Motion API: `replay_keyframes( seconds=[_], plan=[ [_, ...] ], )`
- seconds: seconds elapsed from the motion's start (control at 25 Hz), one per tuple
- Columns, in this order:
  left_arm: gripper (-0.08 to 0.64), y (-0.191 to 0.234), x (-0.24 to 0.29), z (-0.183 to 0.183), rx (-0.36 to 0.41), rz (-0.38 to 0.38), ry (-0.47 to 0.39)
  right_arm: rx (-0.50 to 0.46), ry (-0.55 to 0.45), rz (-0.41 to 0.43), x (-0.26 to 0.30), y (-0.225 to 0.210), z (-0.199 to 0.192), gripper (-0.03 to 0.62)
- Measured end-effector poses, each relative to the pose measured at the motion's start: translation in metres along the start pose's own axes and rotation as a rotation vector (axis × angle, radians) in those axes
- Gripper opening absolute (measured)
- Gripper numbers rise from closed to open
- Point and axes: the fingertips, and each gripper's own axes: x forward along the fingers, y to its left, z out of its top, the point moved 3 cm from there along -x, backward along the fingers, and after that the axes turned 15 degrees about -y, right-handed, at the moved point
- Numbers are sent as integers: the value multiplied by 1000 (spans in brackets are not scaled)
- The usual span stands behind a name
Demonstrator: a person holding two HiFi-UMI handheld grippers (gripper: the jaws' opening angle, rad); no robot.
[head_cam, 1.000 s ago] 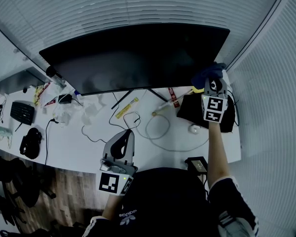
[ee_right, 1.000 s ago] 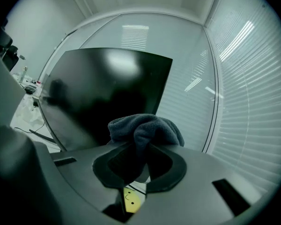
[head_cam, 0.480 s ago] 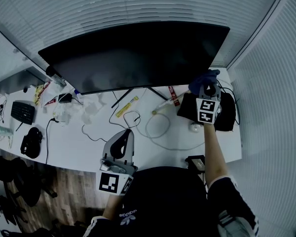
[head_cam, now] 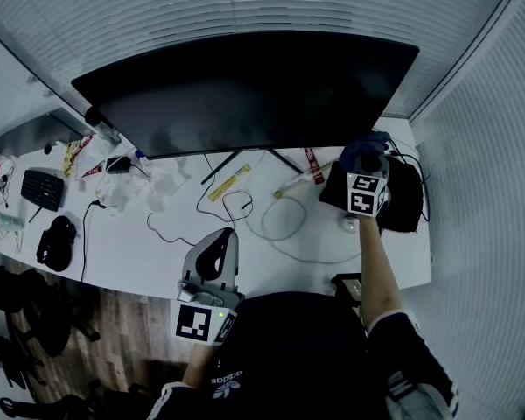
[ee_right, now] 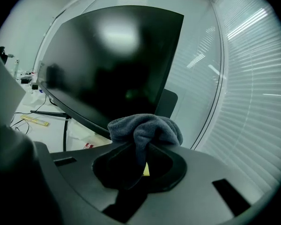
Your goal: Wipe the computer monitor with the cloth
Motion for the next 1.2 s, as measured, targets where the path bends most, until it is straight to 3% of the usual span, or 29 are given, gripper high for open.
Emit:
replay_keyframes(
  seconds=[0.32,0.68,1.2],
  plan=[
    [5,6,-7,-3,-10,6,4,31,-5,-41,-1,7,4,49],
    [5,24,-23,-5,-35,-19,29,44,-52,0,0,43,36,49],
    [5,117,-62,24,-22,-26,22,76,-39,2,4,138,71,49]
  ],
)
